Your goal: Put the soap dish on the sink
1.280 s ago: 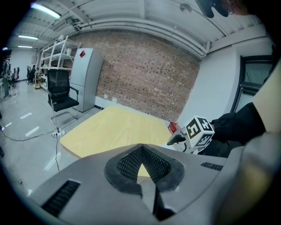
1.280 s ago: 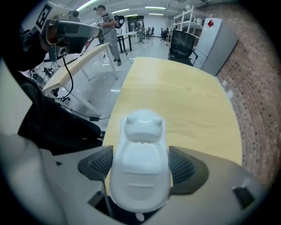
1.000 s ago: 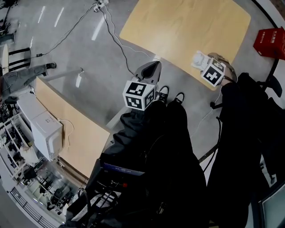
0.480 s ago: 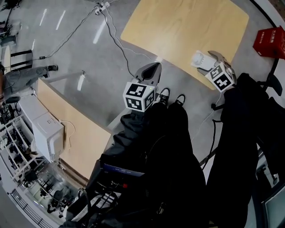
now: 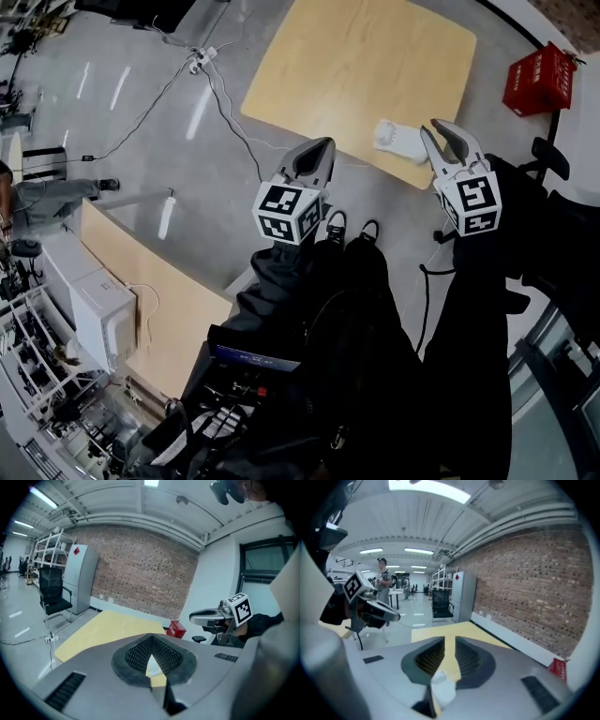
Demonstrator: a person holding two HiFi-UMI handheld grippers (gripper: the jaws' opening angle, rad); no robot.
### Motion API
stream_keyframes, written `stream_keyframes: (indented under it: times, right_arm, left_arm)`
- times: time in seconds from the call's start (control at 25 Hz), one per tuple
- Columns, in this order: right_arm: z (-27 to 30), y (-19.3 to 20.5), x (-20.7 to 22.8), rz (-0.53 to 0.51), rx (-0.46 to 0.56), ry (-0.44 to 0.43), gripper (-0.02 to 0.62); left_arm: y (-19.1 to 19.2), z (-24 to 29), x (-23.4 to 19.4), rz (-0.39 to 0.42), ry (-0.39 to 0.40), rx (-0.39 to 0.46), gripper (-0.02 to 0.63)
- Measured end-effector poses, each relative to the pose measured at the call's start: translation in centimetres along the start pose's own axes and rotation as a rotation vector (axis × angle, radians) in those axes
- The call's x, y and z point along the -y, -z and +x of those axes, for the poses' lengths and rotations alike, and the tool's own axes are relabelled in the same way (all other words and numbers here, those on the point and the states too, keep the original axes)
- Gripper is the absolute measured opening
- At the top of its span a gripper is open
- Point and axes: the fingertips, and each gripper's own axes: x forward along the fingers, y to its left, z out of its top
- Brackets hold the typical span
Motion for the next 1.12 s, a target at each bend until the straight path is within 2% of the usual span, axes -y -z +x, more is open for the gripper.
stream_keyframes:
  times: [0.12,0.24,0.52,0.72,0.88,1.12]
  right_arm:
    - [-4.7,-3.9,0.6,0.078,0.129,0.094,0.04]
    - [-9.0,-6.6,0.7,0.127,0.216,0.164,0.018]
    - [-16.9,-13.8,-0.3,0.174,0.387,0.308,0.008]
    - [-20.9,-16.9,-1.0,0.2,0.46,0.389,0.008]
    - [-23.1,-18.9,-1.3,0.159,0.468,0.431,0.008]
    - [-25.0,-20.7,-1.8,0.116,0.505,0.461,0.008]
  left_arm:
    - [-3.3,-0.7,2.5,0.023,0.034,0.052,0.002]
    - [-6.7,-1.5,5.4,0.056,0.07,0.107,0.002]
    - [-14.2,-4.4,10.6,0.131,0.16,0.264,0.002]
    - [-18.1,-7.2,13.3,0.205,0.182,0.349,0.002]
    - [-21.1,-8.9,15.2,0.255,0.185,0.413,0.002]
    - [-22.6,-10.0,16.3,0.279,0.201,0.462,0.002]
